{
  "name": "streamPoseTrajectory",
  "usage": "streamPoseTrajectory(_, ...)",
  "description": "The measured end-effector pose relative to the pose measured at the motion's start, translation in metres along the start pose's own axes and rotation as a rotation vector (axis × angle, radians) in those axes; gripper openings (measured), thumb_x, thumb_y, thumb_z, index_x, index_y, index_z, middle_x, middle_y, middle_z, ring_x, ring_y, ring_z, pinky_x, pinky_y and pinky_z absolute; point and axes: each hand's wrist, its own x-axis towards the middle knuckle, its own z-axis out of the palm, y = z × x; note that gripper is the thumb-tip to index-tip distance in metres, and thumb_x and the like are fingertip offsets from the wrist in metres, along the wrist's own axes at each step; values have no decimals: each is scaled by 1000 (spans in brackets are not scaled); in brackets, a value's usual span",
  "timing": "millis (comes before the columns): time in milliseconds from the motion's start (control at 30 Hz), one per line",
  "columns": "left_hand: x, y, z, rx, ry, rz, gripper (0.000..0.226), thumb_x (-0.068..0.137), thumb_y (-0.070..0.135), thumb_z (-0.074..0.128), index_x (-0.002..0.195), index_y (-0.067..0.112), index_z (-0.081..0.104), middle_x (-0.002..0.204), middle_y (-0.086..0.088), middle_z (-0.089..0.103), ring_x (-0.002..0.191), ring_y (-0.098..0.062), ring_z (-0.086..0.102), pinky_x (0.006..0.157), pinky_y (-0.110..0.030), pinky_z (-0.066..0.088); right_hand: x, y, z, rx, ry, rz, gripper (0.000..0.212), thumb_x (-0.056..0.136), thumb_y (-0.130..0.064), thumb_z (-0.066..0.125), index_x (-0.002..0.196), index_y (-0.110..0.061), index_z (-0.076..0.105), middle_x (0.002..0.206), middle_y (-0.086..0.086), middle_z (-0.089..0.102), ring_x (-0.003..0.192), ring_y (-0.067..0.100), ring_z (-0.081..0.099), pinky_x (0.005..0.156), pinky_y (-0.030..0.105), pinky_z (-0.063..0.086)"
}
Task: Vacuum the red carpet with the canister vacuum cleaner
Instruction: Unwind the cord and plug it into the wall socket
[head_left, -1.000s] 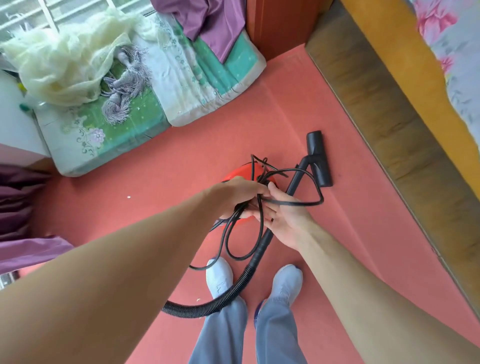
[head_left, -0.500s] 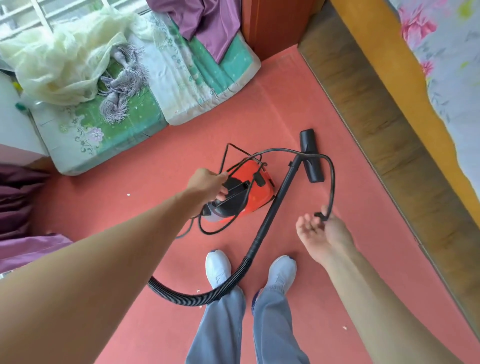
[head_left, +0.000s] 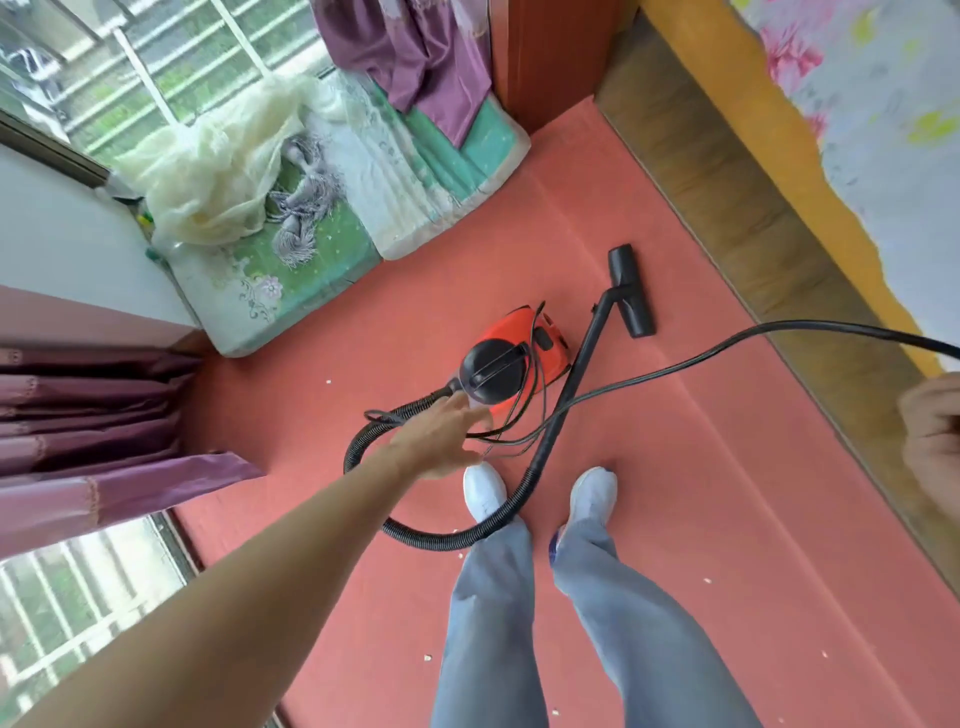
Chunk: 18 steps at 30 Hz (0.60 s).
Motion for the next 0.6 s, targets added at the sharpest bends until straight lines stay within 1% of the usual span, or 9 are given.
streamPoseTrajectory(33,-8,4,2,13,23,-14,47,89,28,70,133,22,55,131,-7,53,119,-28,55,96,-42,48,-12,3,10,-45,-62,16,38,106,-42,35,75,-26,50,68,-4,38,66,-1,35,68,25,42)
streamPoseTrajectory(100,-21,14,1,-20,96,-81,34,95,26,62,128,20,59,124,-7,59,111,-29,60,90,-42,50,-30,1,38,-113,-99,-159,23,98,-27,60,76,-19,56,68,-7,46,62,3,45,60,18,48)
streamPoseTrajectory(133,-27,20,-3,-28,138,-133,26,98,25,56,122,19,62,122,-8,62,107,-30,62,85,-40,50,-40,5,54,-132,-80,-281,20,87,-16,72,75,-16,55,68,-7,50,59,5,50,54,12,46)
streamPoseTrajectory(200,-39,34,-13,9,204,-222,27,99,22,48,122,19,61,122,-11,65,102,-33,64,78,-40,50,-63,18,83,-277,-19,-428,23,74,-13,75,73,-16,52,66,-7,54,56,3,52,51,9,44)
streamPoseTrajectory(300,-61,68,-27,55,178,-211,58,96,31,57,150,35,37,127,-12,60,105,-34,63,81,-41,52,-87,15,114,-326,55,-415,18,80,-16,69,74,-13,52,61,-3,57,52,5,52,51,9,44)
streamPoseTrajectory(367,-76,102,-33,104,130,-210,73,93,41,62,155,44,23,122,-11,56,94,-27,58,73,-36,48,-97,-6,125,-268,57,-389,17,87,-14,66,75,-10,54,60,-1,58,49,9,54,52,11,47)
streamPoseTrajectory(433,-86,140,-33,125,121,-244,75,91,50,64,153,49,24,122,-10,52,93,-24,55,68,-33,43,-108,-30,139,-249,3,-351,14,82,-8,69,76,-9,56,61,0,60,48,12,56,52,14,49)
streamPoseTrajectory(533,-94,197,-33,114,145,-318,74,84,56,69,150,45,36,135,-13,47,114,-30,56,84,-39,50,-129,-63,163,-262,-88,-282,22,67,2,75,75,-7,57,60,2,60,47,15,56,50,17,50)
streamPoseTrajectory(600,-94,233,-31,51,163,-362,84,78,57,75,150,39,37,139,-14,41,121,-32,52,93,-45,50,-145,-79,183,-280,-139,-243,14,84,-4,69,79,-7,56,61,3,60,48,15,56,49,19,49)
